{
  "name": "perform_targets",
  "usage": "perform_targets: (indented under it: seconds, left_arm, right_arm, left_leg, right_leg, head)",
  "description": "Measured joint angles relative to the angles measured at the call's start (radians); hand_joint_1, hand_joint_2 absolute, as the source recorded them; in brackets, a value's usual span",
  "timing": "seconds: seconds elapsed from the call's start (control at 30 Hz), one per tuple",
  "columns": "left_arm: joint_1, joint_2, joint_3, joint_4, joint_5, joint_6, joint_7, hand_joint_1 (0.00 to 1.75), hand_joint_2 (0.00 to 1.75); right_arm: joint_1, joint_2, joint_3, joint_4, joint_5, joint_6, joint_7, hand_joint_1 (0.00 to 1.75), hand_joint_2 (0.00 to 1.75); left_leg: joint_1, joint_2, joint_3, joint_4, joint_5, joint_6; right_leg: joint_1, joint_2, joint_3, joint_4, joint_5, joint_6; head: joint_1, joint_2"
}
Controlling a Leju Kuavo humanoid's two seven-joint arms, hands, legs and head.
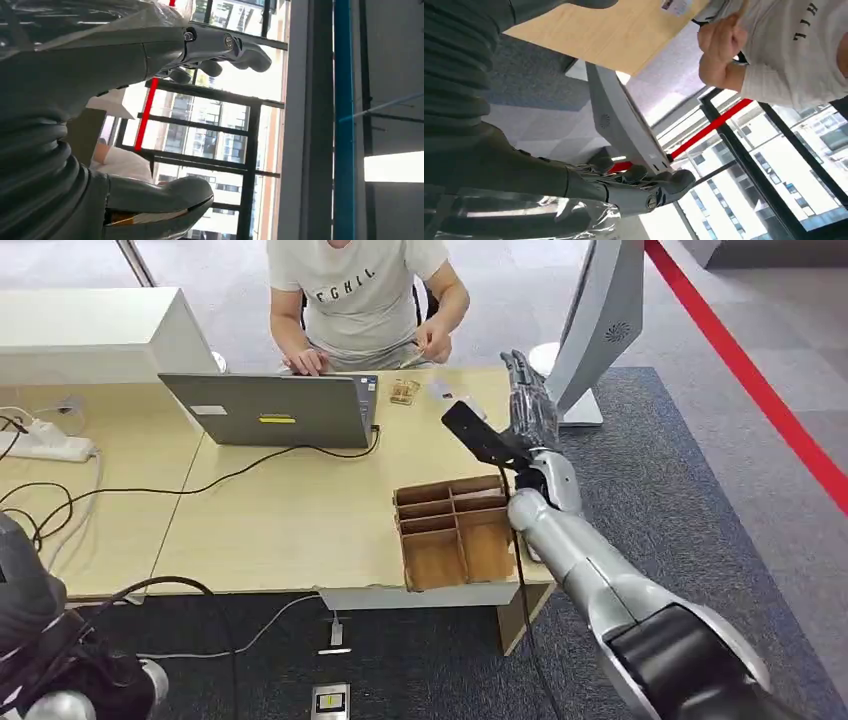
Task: Pass the card to the sensor for recognition and then transmit it.
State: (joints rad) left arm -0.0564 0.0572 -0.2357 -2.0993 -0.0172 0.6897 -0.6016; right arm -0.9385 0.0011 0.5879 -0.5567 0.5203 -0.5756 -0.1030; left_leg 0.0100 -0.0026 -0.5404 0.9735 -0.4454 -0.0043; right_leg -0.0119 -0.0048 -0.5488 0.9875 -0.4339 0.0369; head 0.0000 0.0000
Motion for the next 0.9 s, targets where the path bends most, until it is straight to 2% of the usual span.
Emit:
perform_targets:
  seconds: [0.07, 0.2, 0.3, 0.4, 0.6, 0.7, 0.9]
  left_arm:
    - [0.01, 0.001, 0.002, 0.0, -0.003, 0.0, -0.001, 0.0, 1.75]
    - [0.036, 0.002, 0.011, -0.004, -0.013, 0.0, 0.013, 0.0, 1.75]
    - [0.05, 0.005, 0.018, -0.012, -0.013, 0.0, 0.026, 0.0, 1.75]
    - [0.066, 0.005, 0.025, -0.02, -0.018, 0.0, 0.032, 0.0, 1.75]
    - [0.131, 0.003, 0.044, -0.05, -0.008, 0.0, 0.032, 0.0, 1.75]
    - [0.164, -0.001, 0.055, -0.062, 0.0, 0.0, 0.025, 0.0, 1.75]
    - [0.204, -0.006, 0.06, -0.071, 0.01, 0.0, 0.025, 0.0, 1.75]
  right_arm:
    - [0.03, -0.022, -0.002, -0.06, -0.003, 0.015, -0.002, 0.0, 1.75]
    - [0.152, -0.084, -0.021, -0.278, 0.005, 0.023, 0.026, 0.0, 1.75]
    - [0.269, -0.126, -0.031, -0.459, 0.041, 0.014, 0.055, 0.0, 1.75]
    - [0.374, -0.155, -0.044, -0.61, 0.058, -0.007, 0.058, 0.0, 1.75]
    - [0.608, -0.195, -0.09, -0.894, -0.015, -0.108, 0.002, 0.0, 1.75]
    - [0.717, -0.201, -0.124, -1.002, -0.03, -0.11, -0.046, 0.0, 1.75]
    - [0.854, -0.199, -0.185, -1.169, 0.004, -0.11, -0.103, 0.0, 1.75]
  left_leg:
    - [0.0, 0.0, 0.0, 0.0, 0.0, 0.0]
    - [0.0, 0.0, 0.0, 0.0, 0.0, 0.0]
    - [0.0, -0.001, 0.0, 0.0, -0.001, 0.0]
    - [0.0, -0.001, 0.0, 0.0, -0.001, 0.0]
    - [0.0, -0.001, 0.0, -0.001, -0.001, 0.0]
    - [0.0, -0.001, 0.0, -0.001, -0.002, 0.0]
    - [0.0, 0.0, 0.0, -0.001, -0.002, 0.0]
  right_leg:
    - [0.0, 0.0, 0.0, 0.0, 0.0, 0.0]
    - [0.0, -0.001, 0.001, 0.0, 0.0, 0.0]
    - [0.0, 0.0, 0.001, 0.0, 0.0, 0.0]
    - [0.0, 0.0, 0.0, -0.001, 0.0, 0.0]
    - [0.0, 0.0, 0.0, -0.001, -0.001, 0.0]
    - [0.0, 0.0, 0.0, -0.001, -0.001, -0.001]
    - [0.0, 0.0, 0.0, -0.001, -0.001, -0.001]
  head:
    - [0.0, 0.0]
    - [0.0, 0.0]
    - [0.0, 0.0]
    - [0.0, 0.0]
    - [0.0, 0.0]
    - [0.0, 0.0]
    - [0.0, 0.0]
